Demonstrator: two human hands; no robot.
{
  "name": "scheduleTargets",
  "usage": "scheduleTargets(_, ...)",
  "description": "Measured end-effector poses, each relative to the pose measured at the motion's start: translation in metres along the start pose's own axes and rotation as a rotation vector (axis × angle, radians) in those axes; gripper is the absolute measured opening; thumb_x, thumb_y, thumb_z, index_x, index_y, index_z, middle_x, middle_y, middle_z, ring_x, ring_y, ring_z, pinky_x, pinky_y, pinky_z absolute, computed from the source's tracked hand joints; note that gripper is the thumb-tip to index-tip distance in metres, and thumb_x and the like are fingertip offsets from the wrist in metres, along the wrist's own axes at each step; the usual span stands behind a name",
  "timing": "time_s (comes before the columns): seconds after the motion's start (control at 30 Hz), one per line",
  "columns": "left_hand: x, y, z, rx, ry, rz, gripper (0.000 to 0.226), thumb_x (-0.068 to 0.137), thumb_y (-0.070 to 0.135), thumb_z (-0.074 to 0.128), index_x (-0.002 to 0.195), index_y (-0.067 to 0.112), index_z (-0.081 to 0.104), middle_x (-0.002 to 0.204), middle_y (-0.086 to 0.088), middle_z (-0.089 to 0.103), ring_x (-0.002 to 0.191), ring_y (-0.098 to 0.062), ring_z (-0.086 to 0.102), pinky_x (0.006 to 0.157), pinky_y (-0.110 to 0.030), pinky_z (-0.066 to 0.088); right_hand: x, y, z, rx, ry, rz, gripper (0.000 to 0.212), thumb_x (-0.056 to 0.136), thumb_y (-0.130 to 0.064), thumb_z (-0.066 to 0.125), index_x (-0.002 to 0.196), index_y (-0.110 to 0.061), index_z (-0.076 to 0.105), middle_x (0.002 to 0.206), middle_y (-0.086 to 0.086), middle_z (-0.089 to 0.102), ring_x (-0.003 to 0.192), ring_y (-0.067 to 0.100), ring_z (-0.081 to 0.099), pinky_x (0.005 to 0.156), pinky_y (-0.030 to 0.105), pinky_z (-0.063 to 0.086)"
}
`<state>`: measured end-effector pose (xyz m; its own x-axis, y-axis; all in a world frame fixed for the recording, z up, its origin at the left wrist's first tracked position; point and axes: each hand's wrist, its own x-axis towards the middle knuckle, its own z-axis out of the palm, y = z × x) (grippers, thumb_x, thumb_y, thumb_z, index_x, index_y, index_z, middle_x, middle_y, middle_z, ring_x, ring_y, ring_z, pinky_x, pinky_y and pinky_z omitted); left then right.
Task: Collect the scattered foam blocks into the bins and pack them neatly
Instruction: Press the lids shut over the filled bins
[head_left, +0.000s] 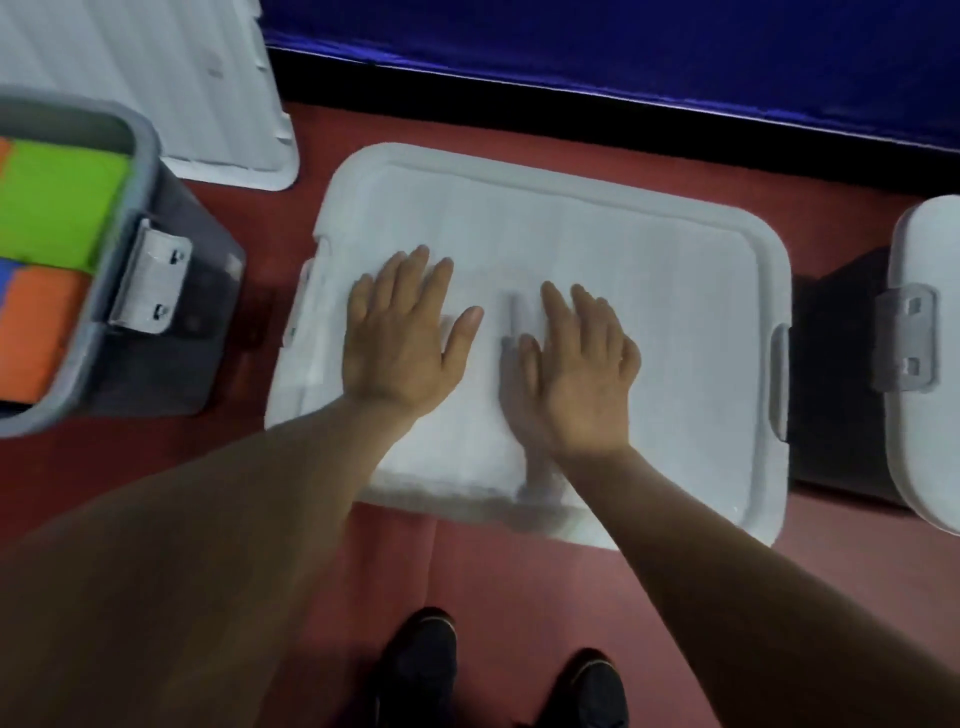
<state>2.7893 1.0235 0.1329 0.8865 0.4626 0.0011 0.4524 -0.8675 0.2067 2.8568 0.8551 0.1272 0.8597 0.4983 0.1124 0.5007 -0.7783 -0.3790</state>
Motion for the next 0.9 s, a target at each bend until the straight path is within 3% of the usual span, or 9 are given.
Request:
scheduleTargets(0.1, -0.008, -0.052, -0.011, 0.042, 0.029, -0.181, 0.066, 0.102, 0.06, 0.029, 0.156, 0.02, 0.034, 0.162, -0.019, 0.028, 0.15, -0.037, 0.024, 0.12, -0.054, 0.023, 0.003, -0.061, 0.028, -0.01, -0.244, -0.079, 0.055, 0.106, -0.05, 0.028, 0.159, -0.034, 0.026, 0.166, 0.007, 0.023, 0.153, 0.034, 0.015, 0.119, 0.057, 0.018)
scheduleTargets(0.17, -0.013, -0.077, -0.012, 0.009, -0.021, -0.353, 0.073, 0.1, 0.066, 0.027, 0.16, 0.025, 0.019, 0.165, -0.022, 0.016, 0.153, -0.038, 0.014, 0.12, -0.055, 0.02, -0.002, -0.075, 0.043, -0.079, -0.351, -0.099, 0.057, 0.106, -0.056, 0.016, 0.16, -0.039, 0.014, 0.17, 0.005, 0.005, 0.155, 0.036, -0.005, 0.121, 0.06, 0.002)
scheduleTargets(0.23, -0.018, -0.093, -0.009, -0.103, -0.093, -0.516, 0.084, 0.095, 0.075, 0.025, 0.161, 0.026, 0.009, 0.167, -0.021, 0.01, 0.153, -0.038, 0.014, 0.12, -0.057, 0.022, -0.008, -0.076, 0.051, -0.119, -0.369, -0.095, 0.059, 0.105, -0.059, 0.011, 0.161, -0.041, 0.008, 0.171, 0.005, -0.004, 0.154, 0.035, -0.016, 0.122, 0.059, -0.007)
scheduleTargets(0.3, -0.019, -0.099, -0.003, -0.193, -0.135, -0.6, 0.093, 0.09, 0.082, 0.026, 0.161, 0.026, 0.004, 0.166, -0.018, 0.015, 0.15, -0.039, 0.024, 0.117, -0.058, 0.027, -0.01, -0.075, 0.054, -0.118, -0.365, -0.09, 0.06, 0.105, -0.06, 0.012, 0.161, -0.04, 0.008, 0.171, 0.006, -0.005, 0.155, 0.035, -0.017, 0.122, 0.059, -0.008)
scheduleTargets(0.47, -0.015, -0.097, -0.003, -0.335, -0.176, -0.64, 0.101, 0.084, 0.086, 0.038, 0.16, 0.03, 0.002, 0.156, -0.013, 0.038, 0.14, -0.036, 0.042, 0.112, -0.052, 0.034, -0.01, -0.076, 0.055, -0.144, -0.343, -0.096, 0.059, 0.105, -0.058, 0.018, 0.161, -0.039, 0.014, 0.171, 0.007, 0.002, 0.155, 0.037, -0.009, 0.122, 0.06, -0.003)
scheduleTargets(0.63, -0.017, -0.095, -0.002, -0.354, -0.08, -0.627, 0.112, 0.082, 0.08, 0.053, 0.161, 0.015, 0.007, 0.149, -0.016, 0.023, 0.131, -0.035, 0.045, 0.11, -0.042, 0.039, -0.01, -0.077, 0.055, -0.143, -0.354, -0.089, 0.059, 0.105, -0.059, 0.018, 0.161, -0.04, 0.012, 0.171, 0.006, -0.002, 0.155, 0.036, -0.012, 0.122, 0.06, -0.004)
scheduleTargets(0.8, -0.028, -0.094, 0.001, -0.25, 0.068, -0.452, 0.096, 0.084, 0.072, 0.059, 0.148, 0.004, 0.039, 0.134, -0.018, 0.039, 0.102, -0.036, 0.061, 0.08, -0.046, 0.055, -0.011, -0.077, 0.055, -0.131, -0.358, -0.083, 0.06, 0.105, -0.059, 0.017, 0.161, -0.04, 0.01, 0.171, 0.005, -0.004, 0.155, 0.035, -0.017, 0.122, 0.059, -0.007)
scheduleTargets(0.83, -0.028, -0.095, 0.002, -0.26, 0.074, -0.44, 0.095, 0.083, 0.073, 0.058, 0.147, 0.005, 0.041, 0.136, -0.018, 0.04, 0.104, -0.037, 0.061, 0.08, -0.047, 0.056, -0.011, -0.078, 0.055, -0.13, -0.359, -0.082, 0.06, 0.105, -0.059, 0.017, 0.161, -0.04, 0.009, 0.171, 0.005, -0.005, 0.155, 0.034, -0.017, 0.122, 0.059, -0.007)
scheduleTargets(0.9, -0.026, -0.095, 0.001, -0.307, 0.016, -0.457, 0.097, 0.083, 0.074, 0.056, 0.153, 0.011, 0.032, 0.153, -0.013, 0.036, 0.126, -0.035, 0.054, 0.096, -0.049, 0.051, -0.011, -0.077, 0.055, -0.13, -0.357, -0.079, 0.06, 0.105, -0.059, 0.016, 0.161, -0.04, 0.009, 0.171, 0.005, -0.005, 0.155, 0.034, -0.017, 0.122, 0.059, -0.007)
